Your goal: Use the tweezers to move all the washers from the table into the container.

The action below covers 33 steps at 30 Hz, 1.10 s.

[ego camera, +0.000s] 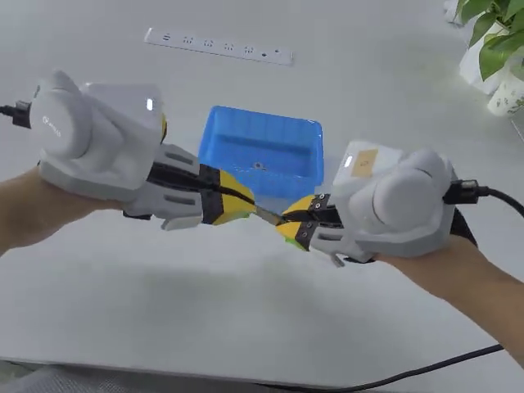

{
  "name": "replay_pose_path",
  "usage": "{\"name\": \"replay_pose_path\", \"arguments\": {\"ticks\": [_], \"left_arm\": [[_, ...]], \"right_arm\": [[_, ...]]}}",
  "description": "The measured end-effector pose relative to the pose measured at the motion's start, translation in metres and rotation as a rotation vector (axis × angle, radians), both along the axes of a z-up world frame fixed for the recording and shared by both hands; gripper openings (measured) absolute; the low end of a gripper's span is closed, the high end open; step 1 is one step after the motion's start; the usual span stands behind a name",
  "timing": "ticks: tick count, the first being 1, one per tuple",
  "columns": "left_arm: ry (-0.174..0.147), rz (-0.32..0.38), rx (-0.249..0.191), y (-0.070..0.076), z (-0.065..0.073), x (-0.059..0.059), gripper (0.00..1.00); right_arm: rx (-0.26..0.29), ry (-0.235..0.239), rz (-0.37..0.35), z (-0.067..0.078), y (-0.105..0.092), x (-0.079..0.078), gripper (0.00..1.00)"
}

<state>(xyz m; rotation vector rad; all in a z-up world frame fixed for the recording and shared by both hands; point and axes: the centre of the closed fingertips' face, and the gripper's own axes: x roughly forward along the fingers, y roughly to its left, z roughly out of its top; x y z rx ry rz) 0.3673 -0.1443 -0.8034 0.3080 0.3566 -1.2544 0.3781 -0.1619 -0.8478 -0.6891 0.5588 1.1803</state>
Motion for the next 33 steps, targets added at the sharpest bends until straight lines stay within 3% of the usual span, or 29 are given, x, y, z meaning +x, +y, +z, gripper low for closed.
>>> {"name": "replay_pose_path", "arguments": {"ticks": [6, 15, 20, 21, 24, 26, 28, 33], "left_arm": [[0.033, 0.002, 0.012, -0.001, -0.018, -0.005, 0.05], [0.043, -0.017, 0.072, 0.002, -0.035, 0.003, 0.05], [0.042, -0.045, 0.137, 0.009, -0.045, 0.001, 0.05], [0.035, -0.053, 0.169, 0.012, -0.049, 0.001, 0.05], [0.041, -0.05, 0.154, 0.01, -0.047, 0.002, 0.05], [0.045, -0.054, 0.18, 0.012, -0.052, 0.004, 0.05], [0.042, -0.076, 0.238, 0.016, -0.062, 0.003, 0.05], [0.043, -0.088, 0.255, 0.016, -0.064, 0.007, 0.05]], "right_arm": [[-0.05, 0.017, -0.001, -0.013, -0.003, -0.004, 0.09], [-0.115, 0.032, -0.019, -0.024, -0.005, 0.002, 0.1], [-0.104, 0.054, -0.022, -0.024, -0.003, 0.002, 0.09], [-0.1, 0.06, -0.024, -0.024, -0.002, 0.002, 0.09], [-0.107, 0.061, -0.026, -0.027, -0.002, 0.003, 0.09], [-0.099, 0.071, -0.031, -0.027, -0.002, 0.003, 0.09], [-0.09, 0.082, -0.034, -0.026, -0.001, 0.002, 0.09], [-0.087, 0.095, -0.045, -0.028, 0.0, 0.003, 0.09]]}}
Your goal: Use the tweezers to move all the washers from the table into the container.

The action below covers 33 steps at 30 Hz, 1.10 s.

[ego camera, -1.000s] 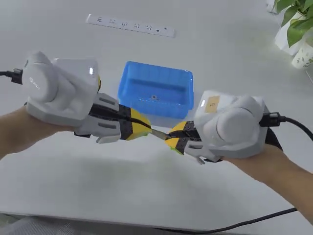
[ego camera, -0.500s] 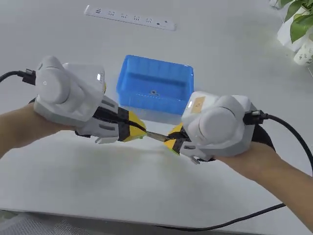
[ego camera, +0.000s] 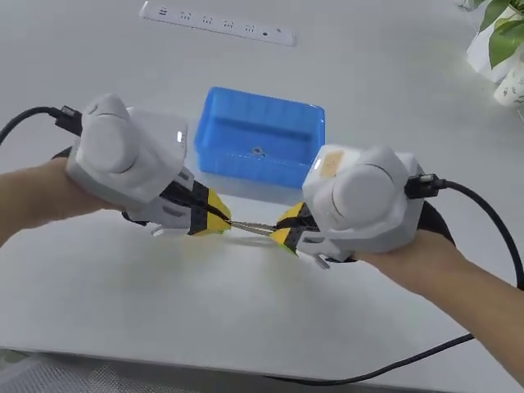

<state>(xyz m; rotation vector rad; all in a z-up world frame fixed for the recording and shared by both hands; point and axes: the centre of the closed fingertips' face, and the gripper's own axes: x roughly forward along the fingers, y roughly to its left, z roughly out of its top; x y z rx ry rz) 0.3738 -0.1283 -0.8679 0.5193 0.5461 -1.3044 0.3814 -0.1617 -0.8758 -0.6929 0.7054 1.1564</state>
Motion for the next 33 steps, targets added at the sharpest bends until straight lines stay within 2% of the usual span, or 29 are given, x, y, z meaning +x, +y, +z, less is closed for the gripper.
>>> {"name": "replay_pose_path", "arguments": {"ticks": [3, 7, 10, 13, 21, 27, 33], "left_arm": [[0.003, -0.004, 0.035, 0.003, -0.007, 0.003, 0.06], [0.025, 0.015, 0.042, 0.003, -0.012, 0.006, 0.06], [0.029, 0.014, 0.062, 0.004, -0.017, 0.005, 0.06], [0.023, 0.021, 0.06, 0.005, -0.015, 0.005, 0.06], [0.014, 0.05, 0.084, 0.01, -0.015, 0.008, 0.07], [0.015, 0.034, 0.11, 0.014, -0.016, 0.002, 0.08], [0.008, 0.039, 0.124, 0.017, -0.016, 0.003, 0.09]], "right_arm": [[0.023, 0.028, -0.033, -0.001, 0.002, 0.001, 0.09], [0.015, 0.035, -0.053, -0.007, 0.003, 0.003, 0.09], [0.025, 0.049, -0.07, -0.008, 0.003, 0.003, 0.09], [0.034, 0.042, -0.077, -0.007, 0.003, 0.005, 0.09], [0.056, 0.066, -0.096, -0.008, 0.003, 0.006, 0.1], [0.055, 0.056, -0.082, -0.007, 0.005, 0.005, 0.1], [0.055, 0.053, -0.082, -0.005, 0.005, 0.006, 0.08]]}}
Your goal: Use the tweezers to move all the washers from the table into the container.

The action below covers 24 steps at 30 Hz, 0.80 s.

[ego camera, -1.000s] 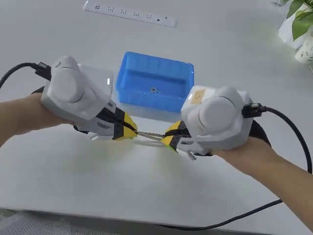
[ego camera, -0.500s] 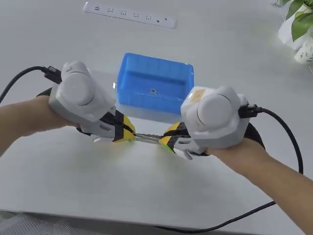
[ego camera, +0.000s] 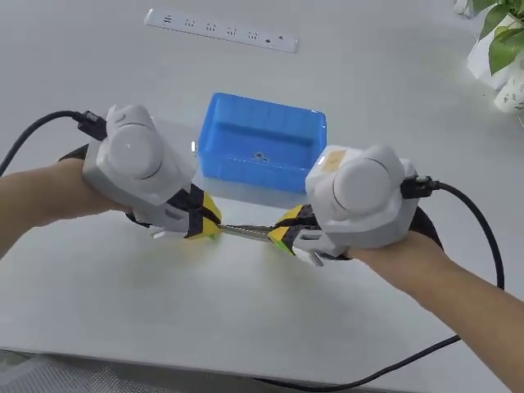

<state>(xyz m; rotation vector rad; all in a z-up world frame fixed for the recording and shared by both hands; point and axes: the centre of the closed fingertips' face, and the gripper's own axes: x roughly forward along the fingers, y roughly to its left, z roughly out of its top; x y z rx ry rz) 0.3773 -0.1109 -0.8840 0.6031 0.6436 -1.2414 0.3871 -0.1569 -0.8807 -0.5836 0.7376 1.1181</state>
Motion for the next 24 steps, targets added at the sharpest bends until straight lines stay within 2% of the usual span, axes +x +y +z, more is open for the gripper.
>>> {"name": "replay_pose_path", "arguments": {"ticks": [4, 9, 12, 15, 17, 18, 19, 21, 22, 24], "left_arm": [[-0.016, 0.011, 0.011, 0.002, 0.001, 0.004, 0.09], [-0.035, 0.041, 0.01, 0.005, 0.01, 0.007, 0.09], [-0.032, 0.094, -0.034, 0.007, 0.02, 0.005, 0.11], [-0.042, 0.126, -0.042, 0.011, 0.027, 0.002, 0.11], [-0.074, 0.181, -0.049, 0.017, 0.035, 0.002, 0.11], [-0.099, 0.237, -0.051, 0.022, 0.043, 0.001, 0.11], [-0.104, 0.253, -0.052, 0.024, 0.044, 0.001, 0.11], [-0.139, 0.316, -0.071, 0.029, 0.056, -0.004, 0.11], [-0.16, 0.34, -0.086, 0.031, 0.064, -0.01, 0.11], [-0.177, 0.372, -0.12, 0.032, 0.074, -0.018, 0.11]], "right_arm": [[0.003, -0.004, -0.001, 0.001, -0.001, -0.001, 0.1], [0.016, -0.019, -0.022, 0.007, -0.005, 0.001, 0.1], [0.042, -0.022, -0.054, 0.012, -0.01, 0.002, 0.11], [0.054, -0.033, -0.084, 0.016, -0.017, 0.004, 0.11], [0.075, -0.041, -0.111, 0.022, -0.022, 0.004, 0.11], [0.086, -0.05, -0.123, 0.025, -0.025, 0.004, 0.11], [0.1, -0.06, -0.133, 0.03, -0.027, 0.004, 0.12], [0.126, -0.085, -0.171, 0.041, -0.038, 0.001, 0.12], [0.132, -0.093, -0.185, 0.044, -0.042, 0.0, 0.12], [0.166, -0.111, -0.226, 0.054, -0.051, -0.001, 0.12]]}}
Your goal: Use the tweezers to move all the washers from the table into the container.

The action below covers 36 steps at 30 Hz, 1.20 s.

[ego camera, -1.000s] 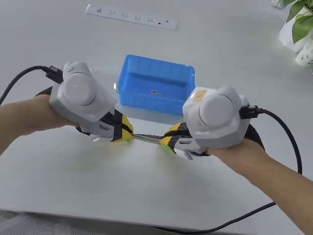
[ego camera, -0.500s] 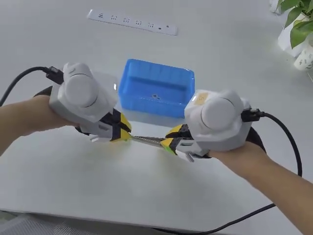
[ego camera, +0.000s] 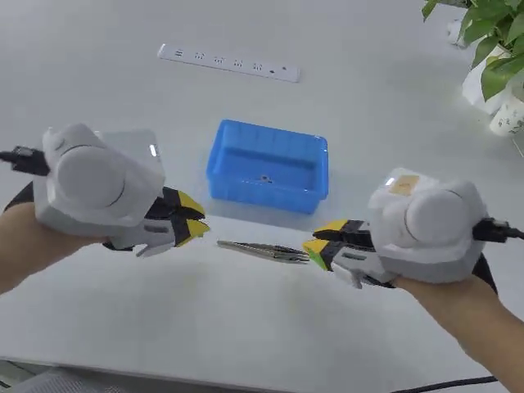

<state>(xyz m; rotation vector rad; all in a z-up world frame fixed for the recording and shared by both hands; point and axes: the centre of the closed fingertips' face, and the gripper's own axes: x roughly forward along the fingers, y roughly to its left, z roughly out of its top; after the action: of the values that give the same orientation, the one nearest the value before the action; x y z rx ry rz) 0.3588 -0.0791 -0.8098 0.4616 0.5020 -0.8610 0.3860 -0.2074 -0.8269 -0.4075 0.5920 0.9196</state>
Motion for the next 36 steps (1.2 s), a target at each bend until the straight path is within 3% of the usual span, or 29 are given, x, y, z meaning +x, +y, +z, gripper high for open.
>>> {"name": "replay_pose_path", "arguments": {"ticks": [4, 6, 9, 16, 19, 22, 25, 28, 33, 36], "left_arm": [[-0.048, 0.154, -0.174, 0.003, 0.031, -0.018, 0.11], [-0.057, 0.221, -0.246, 0.006, 0.041, -0.024, 0.11], [-0.063, 0.309, -0.309, 0.013, 0.049, -0.028, 0.11], [-0.095, 0.478, -0.484, 0.03, 0.073, -0.039, 0.12], [-0.092, 0.529, -0.562, 0.032, 0.079, -0.046, 0.12], [-0.058, 0.499, -0.553, 0.023, 0.075, -0.059, 0.2], [-0.017, 0.434, -0.48, 0.011, 0.065, -0.075, 0.25], [-0.02, 0.352, -0.43, -0.003, 0.065, -0.085, 0.29], [0.001, 0.341, -0.439, -0.017, 0.064, -0.091, 0.35], [0.002, 0.309, -0.397, -0.022, 0.062, -0.098, 0.37]], "right_arm": [[0.112, -0.04, -0.15, 0.026, -0.026, -0.006, 0.12], [0.14, -0.061, -0.215, 0.034, -0.04, -0.009, 0.12], [0.164, -0.077, -0.291, 0.041, -0.057, -0.013, 0.12], [0.301, -0.13, -0.523, 0.071, -0.098, -0.022, 0.12], [0.304, -0.155, -0.534, 0.077, -0.102, -0.036, 0.12], [0.329, -0.168, -0.507, 0.084, -0.093, -0.048, 0.12], [0.325, -0.191, -0.441, 0.093, -0.08, -0.059, 0.15], [0.304, -0.207, -0.384, 0.096, -0.07, -0.068, 0.18], [0.333, -0.178, -0.323, 0.094, -0.054, -0.084, 0.24], [0.345, -0.167, -0.317, 0.091, -0.051, -0.09, 0.26]]}}
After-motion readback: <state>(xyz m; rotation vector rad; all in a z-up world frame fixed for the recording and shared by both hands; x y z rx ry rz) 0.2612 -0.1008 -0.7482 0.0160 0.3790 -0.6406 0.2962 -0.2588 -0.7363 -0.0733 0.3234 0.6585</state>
